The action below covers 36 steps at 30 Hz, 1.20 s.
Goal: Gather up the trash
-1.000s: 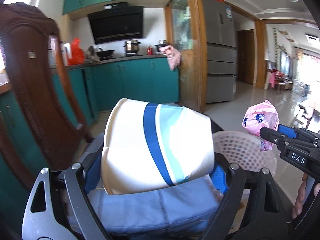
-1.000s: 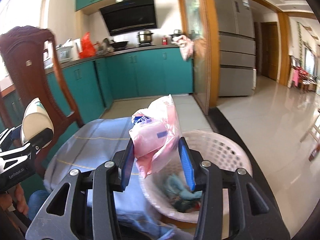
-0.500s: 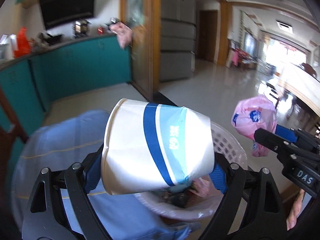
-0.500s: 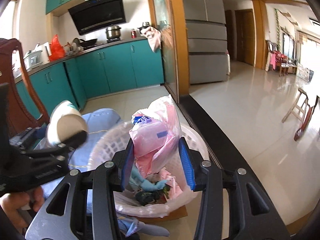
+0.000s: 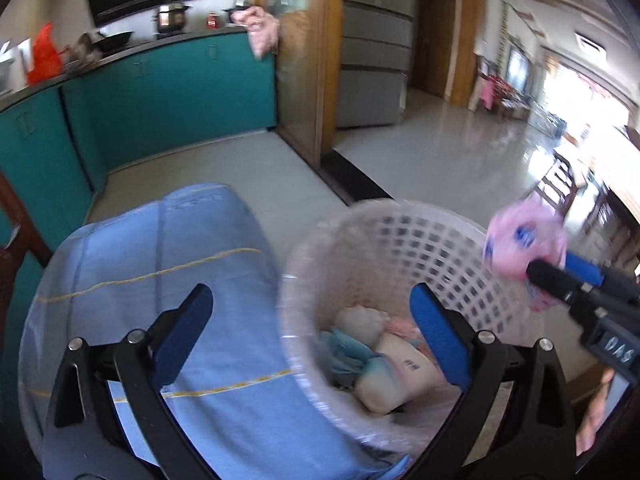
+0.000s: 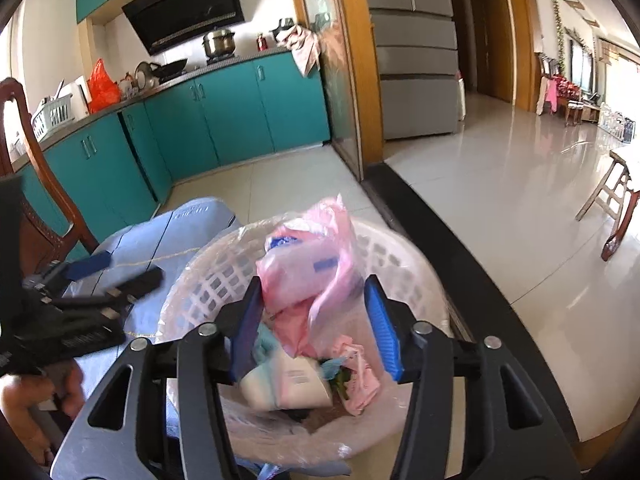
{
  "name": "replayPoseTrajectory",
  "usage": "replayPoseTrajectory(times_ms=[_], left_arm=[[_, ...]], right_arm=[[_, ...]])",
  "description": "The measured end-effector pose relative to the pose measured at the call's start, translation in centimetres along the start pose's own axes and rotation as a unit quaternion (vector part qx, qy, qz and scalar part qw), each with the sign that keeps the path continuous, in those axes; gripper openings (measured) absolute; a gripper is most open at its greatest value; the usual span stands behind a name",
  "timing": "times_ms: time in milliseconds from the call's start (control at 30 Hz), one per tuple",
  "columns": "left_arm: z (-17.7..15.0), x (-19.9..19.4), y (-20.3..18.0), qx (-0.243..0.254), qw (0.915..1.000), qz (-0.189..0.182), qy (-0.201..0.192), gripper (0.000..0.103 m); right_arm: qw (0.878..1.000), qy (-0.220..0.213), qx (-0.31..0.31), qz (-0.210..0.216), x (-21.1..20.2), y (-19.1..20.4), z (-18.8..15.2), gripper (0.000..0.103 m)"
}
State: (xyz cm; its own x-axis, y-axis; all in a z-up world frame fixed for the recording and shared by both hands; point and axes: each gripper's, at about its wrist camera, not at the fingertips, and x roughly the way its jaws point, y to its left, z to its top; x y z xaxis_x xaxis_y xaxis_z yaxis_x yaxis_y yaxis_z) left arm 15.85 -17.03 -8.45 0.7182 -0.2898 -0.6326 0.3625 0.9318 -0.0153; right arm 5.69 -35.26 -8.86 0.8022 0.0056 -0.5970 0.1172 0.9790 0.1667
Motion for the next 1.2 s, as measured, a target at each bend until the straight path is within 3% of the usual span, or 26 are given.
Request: replayPoseTrajectory(times_ms=[133,233,300,433,567,767,867,1000,1200], left_arm=[[-0.3,-2.8,2.4,-0.022,0.9989,0.03,-0.027,0.1],[-1.3,-6.0,3.5,-0.031,0.9962,0.064,-0.051,0.1],[-2.1,-8.4,3.9,-0.037,0.9929,0.089,-0.069,0.1],[-3.9,-14.2,4.1,-0.048,0.9858,0.12,-0.107,0.1],[-5.9,-20.3,4.0,-0.06,0.9763,0.155,-0.138,0.1],[-7.4,-26.2,3.6,-0.06,0.9714,0.179,-0.144,0.1],[-7.9,-27.8,3.6,-0.064,0.971,0.176,-0.149,0.1],[-8.4,-29.4,3.2,-0.061,0.9643,0.196,-0.167,0.1],[-8.7,-30.1,3.0,-0.058,0.9656,0.185,-0.173,0.1]], right_arm=[[1.0,0.007,0.001,-0.001,0.3,0.9,-0.1,0.075],[1.0,-0.001,0.007,0.006,-0.8,1.3,-0.3,0.079],[1.0,-0.016,0.001,0.004,-2.2,2.2,-0.4,0.083],[0.996,-0.078,-0.036,-0.018,-6.8,5.2,-0.9,0.1],[0.988,-0.13,-0.081,-0.036,-11.8,8.7,-2.1,0.1],[0.984,-0.152,-0.094,-0.027,-16.5,11.2,-3.8,0.1],[0.982,-0.162,-0.095,-0.028,-18.0,11.8,-4.1,0.1],[0.979,-0.177,-0.096,-0.029,-19.4,12.3,-4.6,0.1],[0.979,-0.181,-0.091,-0.032,-19.9,12.7,-4.8,0.1]])
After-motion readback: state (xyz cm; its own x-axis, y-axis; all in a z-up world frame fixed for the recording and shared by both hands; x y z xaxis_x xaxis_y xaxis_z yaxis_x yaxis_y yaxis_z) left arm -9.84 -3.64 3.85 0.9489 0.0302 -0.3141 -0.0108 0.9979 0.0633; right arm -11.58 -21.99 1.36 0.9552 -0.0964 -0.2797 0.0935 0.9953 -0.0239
